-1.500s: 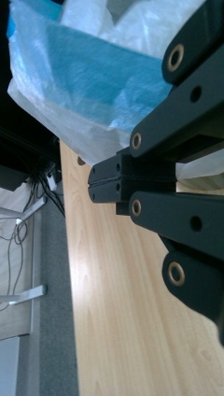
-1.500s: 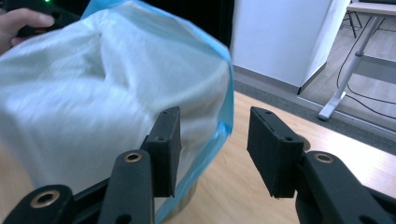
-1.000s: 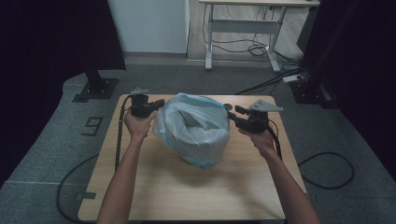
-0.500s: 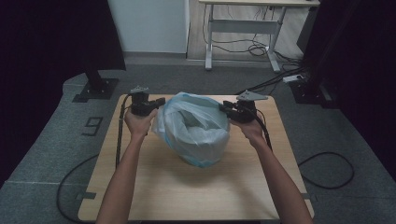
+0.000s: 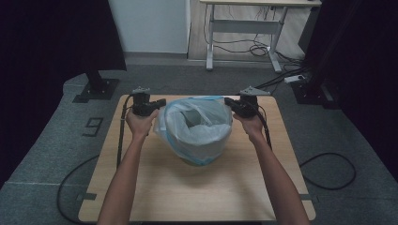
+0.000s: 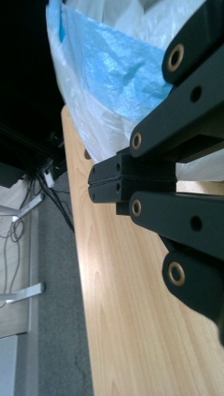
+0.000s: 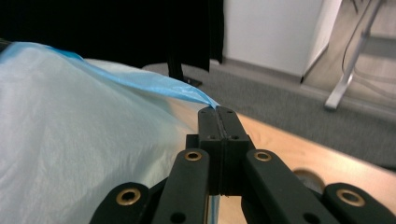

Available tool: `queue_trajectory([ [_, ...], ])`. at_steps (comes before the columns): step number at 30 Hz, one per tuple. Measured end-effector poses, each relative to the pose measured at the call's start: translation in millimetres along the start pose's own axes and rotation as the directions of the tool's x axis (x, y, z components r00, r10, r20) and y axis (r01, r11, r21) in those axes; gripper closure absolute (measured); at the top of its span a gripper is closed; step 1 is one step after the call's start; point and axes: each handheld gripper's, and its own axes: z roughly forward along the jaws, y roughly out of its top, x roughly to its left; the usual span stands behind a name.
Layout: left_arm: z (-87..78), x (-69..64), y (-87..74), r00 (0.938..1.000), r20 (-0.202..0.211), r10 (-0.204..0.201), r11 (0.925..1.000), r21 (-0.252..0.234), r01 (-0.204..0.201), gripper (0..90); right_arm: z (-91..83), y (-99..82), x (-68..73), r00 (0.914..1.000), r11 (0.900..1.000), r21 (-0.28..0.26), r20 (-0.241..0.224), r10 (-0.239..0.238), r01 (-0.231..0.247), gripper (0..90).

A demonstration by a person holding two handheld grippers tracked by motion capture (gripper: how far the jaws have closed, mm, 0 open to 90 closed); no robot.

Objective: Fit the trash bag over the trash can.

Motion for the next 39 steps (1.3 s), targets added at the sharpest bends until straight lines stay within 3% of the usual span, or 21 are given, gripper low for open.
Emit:
queue_trajectory([
  [4,8.2,-2.1,-2.6,0.9998,-0.005,0.018,0.9995,0.028,-0.018,89.7,15.5,-12.8,-5.7,0.9984,0.9977,0.043,-0.014,0.054,-0.054,88.3],
  [12,20.5,-0.2,-10.9,0.9988,-0.032,0.037,0.9941,0.103,-0.034,89.8,40.2,-31.7,-2.3,0.9971,0.9858,0.151,-0.01,0.075,-0.073,88.4],
  [24,25.3,-0.8,-34.5,0.9994,-0.007,0.034,0.9894,0.142,-0.032,89.7,42.6,-63.7,-6.4,0.9961,0.9722,0.219,-0.011,0.088,-0.083,88.4],
  [30,26.6,-2.2,-40.4,0.9993,-0.008,0.038,0.9872,0.155,-0.036,89.7,40.9,-72.8,-5.8,0.9958,0.9717,0.219,-0.009,0.091,-0.087,88.0],
  [35,22.2,-3.0,-40.0,0.9992,-0.006,0.038,0.9891,0.143,-0.037,89.7,26.8,-64.7,-11.6,0.9904,0.9807,0.145,0.065,0.122,-0.131,68.0],
  [38,19.8,-2.2,-39.4,0.9991,-0.008,0.041,0.9898,0.137,-0.039,89.7,16.9,-58.6,-13.0,0.988,0.9855,0.11,0.099,0.119,-0.129,63.5],
  [39,18.1,-1.6,-39.5,0.9993,-0.008,0.038,0.9903,0.134,-0.036,89.7,4.9,-53.8,-14.3,0.9865,0.99,0.065,0.114,0.117,-0.125,62.4],
])
